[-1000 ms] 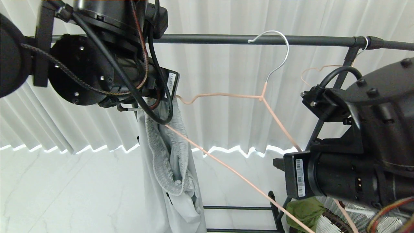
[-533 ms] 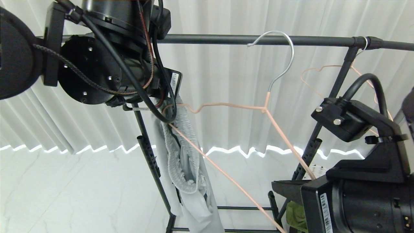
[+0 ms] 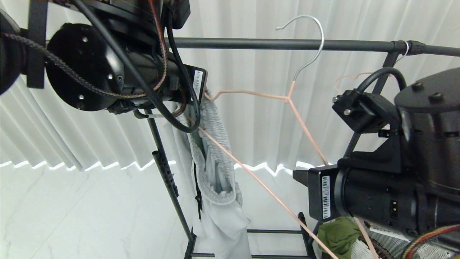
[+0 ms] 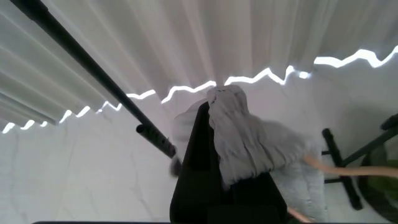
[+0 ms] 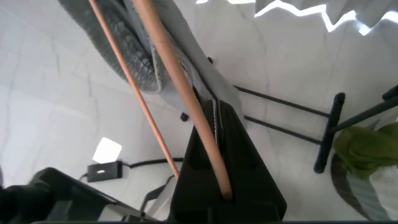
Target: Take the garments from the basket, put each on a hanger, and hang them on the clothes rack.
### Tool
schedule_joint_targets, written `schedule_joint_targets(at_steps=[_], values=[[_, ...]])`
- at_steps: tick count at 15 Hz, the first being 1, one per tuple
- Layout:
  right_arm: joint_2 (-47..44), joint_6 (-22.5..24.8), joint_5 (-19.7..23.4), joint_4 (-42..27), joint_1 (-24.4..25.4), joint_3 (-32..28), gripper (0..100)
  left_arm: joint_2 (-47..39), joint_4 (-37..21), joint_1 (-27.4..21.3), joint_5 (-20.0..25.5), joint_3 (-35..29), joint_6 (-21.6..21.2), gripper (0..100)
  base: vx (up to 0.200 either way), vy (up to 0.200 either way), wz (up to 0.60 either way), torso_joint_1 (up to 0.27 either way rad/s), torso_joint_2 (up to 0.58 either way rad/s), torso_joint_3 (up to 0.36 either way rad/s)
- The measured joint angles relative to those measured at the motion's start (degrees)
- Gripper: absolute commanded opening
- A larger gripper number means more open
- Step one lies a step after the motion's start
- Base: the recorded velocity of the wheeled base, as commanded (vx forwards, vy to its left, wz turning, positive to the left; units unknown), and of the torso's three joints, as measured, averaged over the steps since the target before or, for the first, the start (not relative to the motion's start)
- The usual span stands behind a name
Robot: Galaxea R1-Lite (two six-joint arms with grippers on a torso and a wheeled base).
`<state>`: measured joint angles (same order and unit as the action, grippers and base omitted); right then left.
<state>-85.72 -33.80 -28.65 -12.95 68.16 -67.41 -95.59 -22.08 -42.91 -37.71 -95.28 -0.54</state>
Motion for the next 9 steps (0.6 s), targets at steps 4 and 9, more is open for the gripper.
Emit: schedule_joint_targets(at_steps=[4,9], values=[[-2.8,3.4,0.0,3.3,-0.1,0.1,0,0.3,0.0,-4.2,0.2,-1.2,2.9,0,0.0,0.0,0.0,0.0,0.0,0.0],[-4.3,13.7,0.2,14.8,-1.5,5.8,0,2.0,0.0,-10.7,3.3,-1.5,3.1,0,0.0,0.0,0.0,0.0,0.0,0.0]])
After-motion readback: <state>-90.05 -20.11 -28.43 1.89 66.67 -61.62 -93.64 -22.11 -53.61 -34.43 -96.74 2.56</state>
